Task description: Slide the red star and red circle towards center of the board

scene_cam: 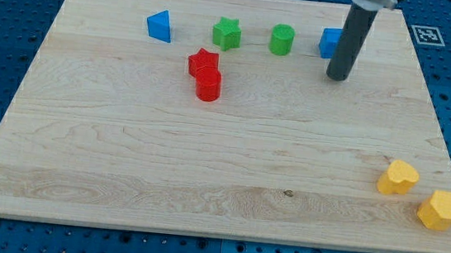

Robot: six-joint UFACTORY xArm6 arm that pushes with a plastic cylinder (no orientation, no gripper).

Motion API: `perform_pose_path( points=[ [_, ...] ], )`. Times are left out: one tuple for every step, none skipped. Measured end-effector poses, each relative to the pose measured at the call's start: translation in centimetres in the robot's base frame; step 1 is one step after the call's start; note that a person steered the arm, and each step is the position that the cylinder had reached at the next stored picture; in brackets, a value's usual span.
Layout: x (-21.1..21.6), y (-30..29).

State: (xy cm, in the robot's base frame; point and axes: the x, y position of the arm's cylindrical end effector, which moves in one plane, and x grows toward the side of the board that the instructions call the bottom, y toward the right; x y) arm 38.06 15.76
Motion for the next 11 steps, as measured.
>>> perform_pose_path(
  points=[
    [0.1,0.0],
    [0.5,-0.6],
    [2.9,-3.1],
    [4.7,-5.7],
    [4.7,-5.9],
    [3.6,-7.9],
    [0.9,-9.5],
    [-1.3,-10.7],
    [-1.9,-11.0],
    [-1.9,-12.8],
    [-1.9,-15.1]
  ],
)
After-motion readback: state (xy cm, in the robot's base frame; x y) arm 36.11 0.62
